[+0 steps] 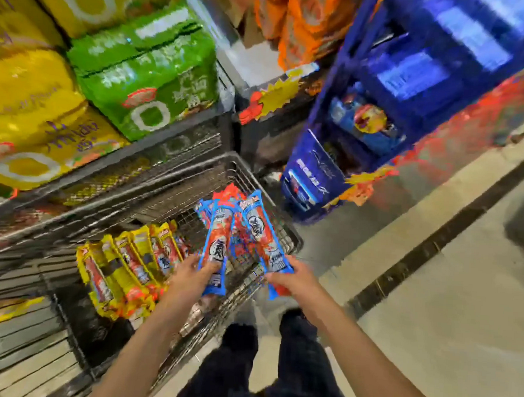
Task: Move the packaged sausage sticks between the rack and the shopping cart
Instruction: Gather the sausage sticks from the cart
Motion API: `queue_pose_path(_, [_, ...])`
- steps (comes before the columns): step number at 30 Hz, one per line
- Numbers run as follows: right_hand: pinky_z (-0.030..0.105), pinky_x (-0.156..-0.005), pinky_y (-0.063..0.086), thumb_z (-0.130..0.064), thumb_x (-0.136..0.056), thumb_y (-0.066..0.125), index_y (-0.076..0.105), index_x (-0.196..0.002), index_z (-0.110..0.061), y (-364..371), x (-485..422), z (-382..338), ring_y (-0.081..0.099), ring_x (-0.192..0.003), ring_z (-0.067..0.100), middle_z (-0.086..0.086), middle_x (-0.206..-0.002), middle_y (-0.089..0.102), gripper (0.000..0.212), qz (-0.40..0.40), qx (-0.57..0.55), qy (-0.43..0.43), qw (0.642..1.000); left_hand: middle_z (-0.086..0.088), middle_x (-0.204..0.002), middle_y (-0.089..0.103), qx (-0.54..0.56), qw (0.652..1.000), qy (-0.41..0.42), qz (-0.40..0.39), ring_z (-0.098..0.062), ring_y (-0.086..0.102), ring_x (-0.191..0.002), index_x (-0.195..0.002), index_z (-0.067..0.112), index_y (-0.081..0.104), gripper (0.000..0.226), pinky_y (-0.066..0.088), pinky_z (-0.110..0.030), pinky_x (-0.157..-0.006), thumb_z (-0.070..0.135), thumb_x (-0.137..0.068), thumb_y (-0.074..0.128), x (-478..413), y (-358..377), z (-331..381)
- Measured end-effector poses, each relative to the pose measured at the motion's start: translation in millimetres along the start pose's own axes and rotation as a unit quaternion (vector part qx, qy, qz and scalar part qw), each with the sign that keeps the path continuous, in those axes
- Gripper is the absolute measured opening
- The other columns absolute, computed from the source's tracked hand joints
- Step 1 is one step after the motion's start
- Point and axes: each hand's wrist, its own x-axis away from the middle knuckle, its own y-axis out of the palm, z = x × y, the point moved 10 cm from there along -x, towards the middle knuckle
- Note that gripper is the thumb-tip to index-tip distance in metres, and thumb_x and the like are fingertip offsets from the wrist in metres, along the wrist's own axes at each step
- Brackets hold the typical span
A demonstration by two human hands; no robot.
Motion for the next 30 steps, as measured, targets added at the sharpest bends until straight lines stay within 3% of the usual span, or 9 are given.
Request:
queue_pose_path(4, [0.030,-0.067,0.054,-0.004,-0.075,0.074,0.065,-0.103,-0.014,-84,51,11,0.066,-0.077,0.027,0.009,-0.083,0.068,0.031,0.072,-0.102,-0.016,0.992,-0.015,-0.081,0.061,-0.040,0.997,0.038,-0.052,-0.014,0.059,-0.049,-0.093,0.009,0.057,0.018,0.046,-0.024,-0.041,0.016,-0.084,0.070,39,70,49])
queue_pose_path(8, [0.024,-0.050,0.053,0.008,-0.083,0.065,0.065,-0.108,-0.009,-170,93,42,0.063,-0.058,0.016,0.005,-0.073,0.068,0.030,0.139,-0.193,-0.020,0.971,-0.009,-0.074,0.061,-0.102,0.986,0.085,-0.103,-0.012,0.059,-0.049,-0.086,0.013,0.058,0.010,0.047,-0.023,-0.043,0.014,-0.086,0.068,75,152,87])
queue_pose_path(11, [0.027,-0.054,0.053,0.009,-0.083,0.063,0.063,-0.113,-0.011,-221,123,69,0.062,-0.065,0.020,0.010,-0.084,0.068,0.035,0.160,-0.263,-0.019,0.951,-0.010,-0.076,0.065,-0.147,0.970,0.125,-0.151,-0.019,0.062,-0.058,-0.093,0.010,0.061,0.037,0.054,-0.036,-0.054,0.037,-0.071,0.072,103,216,108])
queue_pose_path(13, [0.028,-0.058,0.051,0.007,-0.080,0.067,0.062,-0.111,-0.009,-250,140,84,0.060,-0.067,0.022,0.010,-0.084,0.067,0.036,0.170,-0.317,-0.023,0.933,-0.009,-0.074,0.061,-0.158,0.962,0.122,-0.185,-0.017,0.059,-0.054,-0.088,0.009,0.058,0.033,0.054,-0.035,-0.052,0.033,-0.071,0.074,119,259,113])
queue_pose_path(16, [0.033,-0.059,0.049,0.000,-0.070,0.075,0.059,-0.115,0.000,-300,160,100,0.059,-0.062,0.023,0.010,-0.076,0.066,0.048,0.187,-0.390,-0.036,0.901,-0.008,-0.076,0.062,-0.192,0.951,0.122,-0.210,-0.020,0.060,-0.056,-0.093,0.006,0.059,0.055,0.056,-0.047,-0.060,0.046,-0.057,0.073,141,322,118])
queue_pose_path(19, [0.032,-0.055,0.055,-0.004,-0.087,0.062,0.060,-0.113,-0.006,-357,176,122,0.063,-0.060,0.020,0.010,-0.079,0.067,0.026,0.210,-0.450,-0.050,0.867,-0.002,-0.075,0.061,-0.231,0.934,0.124,-0.241,-0.008,0.057,-0.048,-0.099,0.008,0.057,0.029,0.048,-0.027,-0.048,0.029,-0.084,0.071,168,385,116])
queue_pose_path(22, [0.028,-0.051,0.054,-0.012,-0.092,0.058,0.061,-0.113,-0.007,-409,189,142,0.063,-0.059,0.020,0.012,-0.082,0.065,0.022,0.232,-0.486,-0.052,0.841,0.001,-0.076,0.059,-0.261,0.921,0.148,-0.248,-0.007,0.053,-0.057,-0.100,0.011,0.056,0.012,0.041,-0.015,-0.043,0.016,-0.092,0.063,181,436,121])
queue_pose_path(26, [0.029,-0.058,0.054,-0.020,-0.091,0.064,0.064,-0.116,-0.010,-463,194,136,0.066,-0.075,0.021,0.013,-0.096,0.070,0.028,0.231,-0.466,-0.064,0.852,-0.009,-0.091,0.064,-0.275,0.914,0.152,-0.255,-0.014,0.062,-0.065,-0.107,0.012,0.053,0.021,0.046,-0.022,-0.044,0.019,-0.091,0.064,184,482,143])
queue_pose_path(30, [0.028,-0.062,0.053,-0.024,-0.087,0.069,0.066,-0.116,-0.012,-499,187,108,0.066,-0.084,0.018,0.012,-0.103,0.072,0.032,0.203,-0.449,-0.078,0.866,-0.011,-0.092,0.069,-0.269,0.918,0.163,-0.240,-0.021,0.067,-0.070,-0.098,0.018,0.057,0.022,0.053,-0.033,-0.060,0.029,-0.086,0.072,173,517,169])
